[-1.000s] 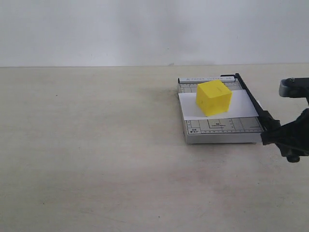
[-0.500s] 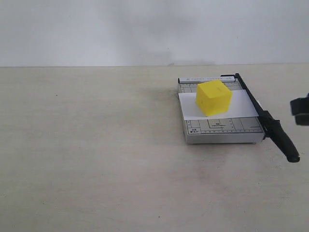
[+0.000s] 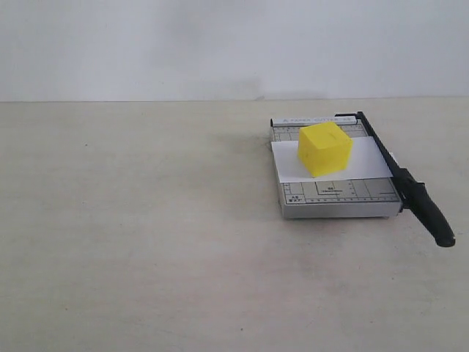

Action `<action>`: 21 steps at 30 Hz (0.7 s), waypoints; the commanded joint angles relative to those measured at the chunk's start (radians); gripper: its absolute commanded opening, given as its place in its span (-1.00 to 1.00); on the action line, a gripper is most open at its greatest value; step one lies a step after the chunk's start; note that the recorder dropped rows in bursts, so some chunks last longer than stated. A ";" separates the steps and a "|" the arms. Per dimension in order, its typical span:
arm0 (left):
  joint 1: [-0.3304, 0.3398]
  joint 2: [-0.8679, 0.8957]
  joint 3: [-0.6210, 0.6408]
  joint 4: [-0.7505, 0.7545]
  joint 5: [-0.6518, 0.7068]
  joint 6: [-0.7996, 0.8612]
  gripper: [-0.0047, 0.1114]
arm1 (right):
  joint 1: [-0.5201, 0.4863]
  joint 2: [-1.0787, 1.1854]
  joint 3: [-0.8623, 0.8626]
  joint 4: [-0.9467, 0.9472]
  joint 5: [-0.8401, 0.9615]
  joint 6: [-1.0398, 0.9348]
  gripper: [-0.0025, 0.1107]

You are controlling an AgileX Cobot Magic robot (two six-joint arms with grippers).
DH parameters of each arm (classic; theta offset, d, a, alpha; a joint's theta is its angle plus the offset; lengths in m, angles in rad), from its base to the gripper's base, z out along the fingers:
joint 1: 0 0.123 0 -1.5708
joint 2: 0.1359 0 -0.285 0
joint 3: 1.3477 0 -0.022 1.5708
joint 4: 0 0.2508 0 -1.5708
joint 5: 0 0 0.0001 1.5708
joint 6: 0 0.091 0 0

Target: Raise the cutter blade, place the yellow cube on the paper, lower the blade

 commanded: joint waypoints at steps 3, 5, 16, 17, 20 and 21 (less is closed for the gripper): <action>-0.003 -0.012 0.004 -0.003 -0.010 -0.009 -0.84 | -0.001 0.048 0.047 -0.033 0.111 -0.006 -0.94; -0.003 -0.012 0.004 -0.003 -0.010 -0.009 -0.84 | -0.001 0.048 0.062 -0.056 0.175 -0.016 -0.94; -0.003 -0.012 0.004 -0.003 -0.010 -0.009 -0.84 | -0.001 0.048 0.143 -0.191 0.143 0.007 -0.94; -0.003 -0.012 0.004 -0.003 -0.010 -0.009 -0.84 | -0.001 0.041 0.143 -0.191 0.143 0.012 -0.94; -0.003 -0.012 0.004 -0.003 -0.010 -0.009 -0.84 | 0.009 -0.011 0.143 -0.152 0.144 0.025 -0.96; -0.003 -0.012 0.004 -0.003 -0.010 -0.009 -0.84 | 0.011 -0.011 0.143 -0.148 0.131 0.025 -0.96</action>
